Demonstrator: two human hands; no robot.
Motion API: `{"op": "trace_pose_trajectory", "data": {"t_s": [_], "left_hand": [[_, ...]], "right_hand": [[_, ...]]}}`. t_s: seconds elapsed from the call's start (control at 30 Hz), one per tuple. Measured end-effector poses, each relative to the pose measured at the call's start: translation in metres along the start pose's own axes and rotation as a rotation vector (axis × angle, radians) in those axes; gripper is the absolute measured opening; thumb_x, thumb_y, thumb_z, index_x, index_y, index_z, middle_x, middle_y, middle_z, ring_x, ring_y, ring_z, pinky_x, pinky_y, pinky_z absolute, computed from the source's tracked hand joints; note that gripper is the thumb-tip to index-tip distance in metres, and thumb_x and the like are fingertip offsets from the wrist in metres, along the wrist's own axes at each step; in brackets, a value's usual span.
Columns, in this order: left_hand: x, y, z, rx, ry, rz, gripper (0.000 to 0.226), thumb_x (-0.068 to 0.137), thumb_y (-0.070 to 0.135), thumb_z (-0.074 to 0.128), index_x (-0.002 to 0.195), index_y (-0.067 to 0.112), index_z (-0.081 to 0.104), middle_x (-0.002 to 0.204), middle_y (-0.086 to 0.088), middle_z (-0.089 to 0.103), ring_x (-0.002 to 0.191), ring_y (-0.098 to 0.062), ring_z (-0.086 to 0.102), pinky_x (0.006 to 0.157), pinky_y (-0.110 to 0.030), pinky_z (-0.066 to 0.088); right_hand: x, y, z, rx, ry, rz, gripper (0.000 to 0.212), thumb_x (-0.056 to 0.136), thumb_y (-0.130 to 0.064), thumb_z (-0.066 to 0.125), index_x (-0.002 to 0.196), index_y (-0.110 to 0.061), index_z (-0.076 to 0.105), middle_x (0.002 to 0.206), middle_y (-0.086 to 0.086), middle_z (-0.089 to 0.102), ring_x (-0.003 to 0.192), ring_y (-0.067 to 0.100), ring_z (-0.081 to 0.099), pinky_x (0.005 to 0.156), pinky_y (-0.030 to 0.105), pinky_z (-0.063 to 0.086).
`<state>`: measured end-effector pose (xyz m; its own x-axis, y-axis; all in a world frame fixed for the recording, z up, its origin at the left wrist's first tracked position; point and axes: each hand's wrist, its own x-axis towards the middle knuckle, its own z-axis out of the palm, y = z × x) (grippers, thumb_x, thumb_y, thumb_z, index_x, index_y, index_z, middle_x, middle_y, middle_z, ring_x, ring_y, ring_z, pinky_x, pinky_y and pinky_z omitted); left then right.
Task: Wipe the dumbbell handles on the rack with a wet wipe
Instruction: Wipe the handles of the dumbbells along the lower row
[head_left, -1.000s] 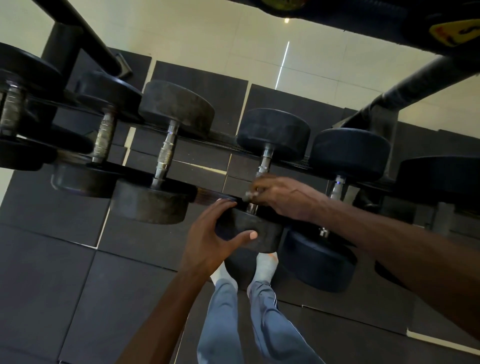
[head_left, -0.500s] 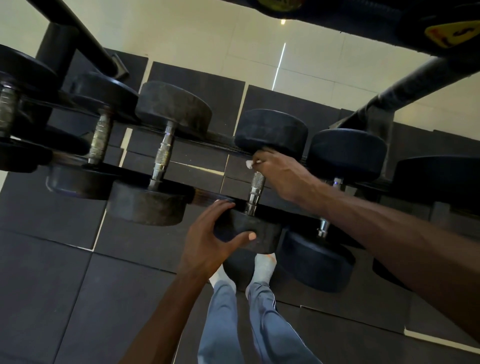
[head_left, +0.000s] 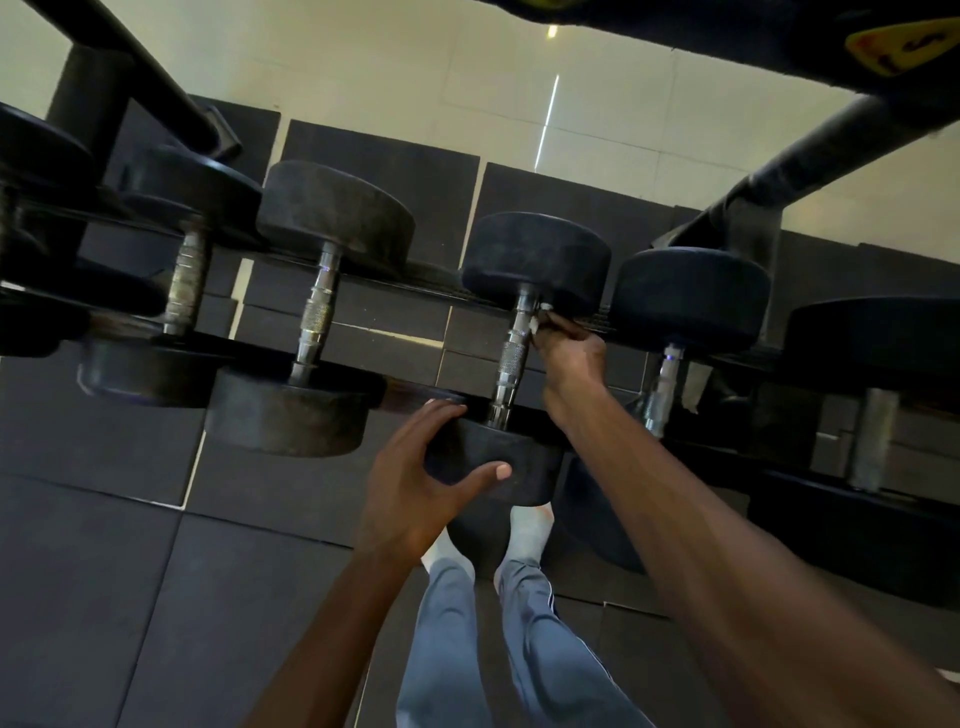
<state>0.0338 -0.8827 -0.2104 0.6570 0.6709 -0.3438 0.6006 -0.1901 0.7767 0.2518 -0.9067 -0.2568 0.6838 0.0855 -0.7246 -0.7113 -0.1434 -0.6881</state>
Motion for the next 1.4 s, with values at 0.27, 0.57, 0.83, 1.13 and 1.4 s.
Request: {"op": "trace_pose_trajectory", "data": {"t_s": [0.27,0.57,0.83,1.13,1.4], "left_hand": [[0.001,-0.003,-0.002,-0.018,-0.007,-0.002,0.084,0.066,0.077,0.077,0.137,0.035,0.059,0.145,0.015,0.055,0.136,-0.003,0.049,0.110,-0.043,0.049],[0.003,-0.005,0.000,-0.005,0.006,0.030,0.082,0.066,0.075,0.078,0.134,0.032,0.062,0.142,0.015,0.058,0.134,-0.002,0.051,0.108,-0.042,0.051],[0.002,-0.003,0.000,0.022,0.003,0.028,0.084,0.066,0.076,0.078,0.135,0.032,0.062,0.144,0.016,0.055,0.134,-0.002,0.051,0.108,-0.041,0.051],[0.003,-0.004,0.001,-0.020,-0.006,0.022,0.082,0.066,0.072,0.082,0.134,0.030,0.062,0.140,0.015,0.059,0.132,-0.003,0.053,0.107,-0.041,0.052],[0.003,-0.001,-0.002,-0.008,-0.019,0.043,0.083,0.067,0.073,0.078,0.134,0.026,0.062,0.138,0.012,0.060,0.128,-0.001,0.054,0.106,-0.037,0.053]], "right_hand": [[0.018,-0.016,-0.009,0.087,-0.251,0.143,0.033,0.090,0.021,0.052,0.085,-0.009,0.065,0.085,0.002,0.068,0.080,0.010,0.064,0.075,0.019,0.055],[0.042,-0.013,-0.006,0.177,-0.545,0.426,0.044,0.095,0.011,0.031,0.122,-0.004,0.063,0.112,0.010,0.074,0.095,0.012,0.073,0.090,0.030,0.051],[0.043,0.004,-0.009,0.077,-0.376,0.297,0.032,0.093,0.006,0.048,0.114,-0.009,0.067,0.111,0.015,0.071,0.072,0.010,0.058,0.047,0.018,0.042],[0.017,0.014,-0.021,-0.036,-0.351,0.178,0.034,0.097,0.008,0.048,0.092,-0.017,0.069,0.084,-0.005,0.069,0.068,0.005,0.058,0.059,0.019,0.038],[0.000,0.025,-0.029,-0.215,-0.327,0.210,0.026,0.098,0.002,0.055,0.093,-0.019,0.071,0.088,-0.002,0.071,0.077,0.008,0.063,0.065,0.021,0.048]]}}
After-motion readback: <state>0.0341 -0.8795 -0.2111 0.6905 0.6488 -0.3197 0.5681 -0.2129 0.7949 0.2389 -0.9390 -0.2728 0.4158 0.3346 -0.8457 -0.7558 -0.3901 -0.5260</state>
